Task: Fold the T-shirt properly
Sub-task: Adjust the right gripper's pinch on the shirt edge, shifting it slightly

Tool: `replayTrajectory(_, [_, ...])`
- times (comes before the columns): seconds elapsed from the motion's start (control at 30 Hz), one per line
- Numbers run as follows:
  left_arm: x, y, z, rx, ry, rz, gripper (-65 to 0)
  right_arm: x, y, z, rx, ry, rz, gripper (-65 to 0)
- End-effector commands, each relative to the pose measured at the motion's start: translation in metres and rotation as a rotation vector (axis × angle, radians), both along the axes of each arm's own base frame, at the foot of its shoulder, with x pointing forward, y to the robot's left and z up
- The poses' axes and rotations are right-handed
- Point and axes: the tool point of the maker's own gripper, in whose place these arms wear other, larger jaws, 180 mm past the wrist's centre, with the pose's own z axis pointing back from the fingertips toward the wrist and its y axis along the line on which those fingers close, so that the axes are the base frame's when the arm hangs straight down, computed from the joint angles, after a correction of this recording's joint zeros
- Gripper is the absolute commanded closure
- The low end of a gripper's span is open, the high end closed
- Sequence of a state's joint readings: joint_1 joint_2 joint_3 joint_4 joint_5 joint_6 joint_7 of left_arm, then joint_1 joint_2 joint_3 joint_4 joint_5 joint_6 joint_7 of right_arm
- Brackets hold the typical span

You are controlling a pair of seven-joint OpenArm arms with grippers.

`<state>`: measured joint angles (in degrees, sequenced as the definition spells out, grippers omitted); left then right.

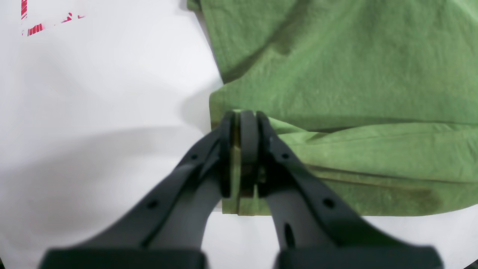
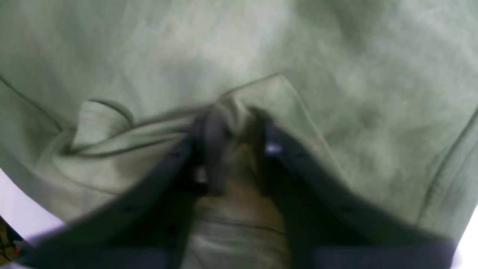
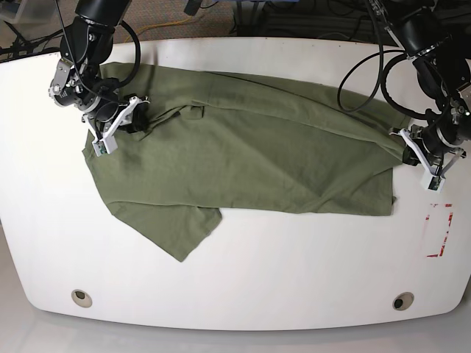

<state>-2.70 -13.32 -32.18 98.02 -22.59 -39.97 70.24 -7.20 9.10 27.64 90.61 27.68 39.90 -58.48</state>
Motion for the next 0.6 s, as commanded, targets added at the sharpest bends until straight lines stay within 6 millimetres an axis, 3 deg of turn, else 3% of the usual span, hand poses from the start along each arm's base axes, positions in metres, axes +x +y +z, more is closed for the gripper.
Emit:
replayTrajectory(0.0, [0.008,0.003,0.014,0.010,-0.050,-0.006,0.0,0.011,-0.003,0.013,0.002,-0.056,-0.002,0.0])
replayTrajectory(0.3, [0.008,0.003,0.014,0.010,-0.050,-0.006,0.0,0.011,-0.005,0.023,-0.019,-0.085,0.001,0.0])
replayTrajectory(0.57, [0.010,0.001,0.018,0.007,-0.063,-0.008,0.0,0.016,-0.001,0.057,-0.075,-0.187,0.034,0.0])
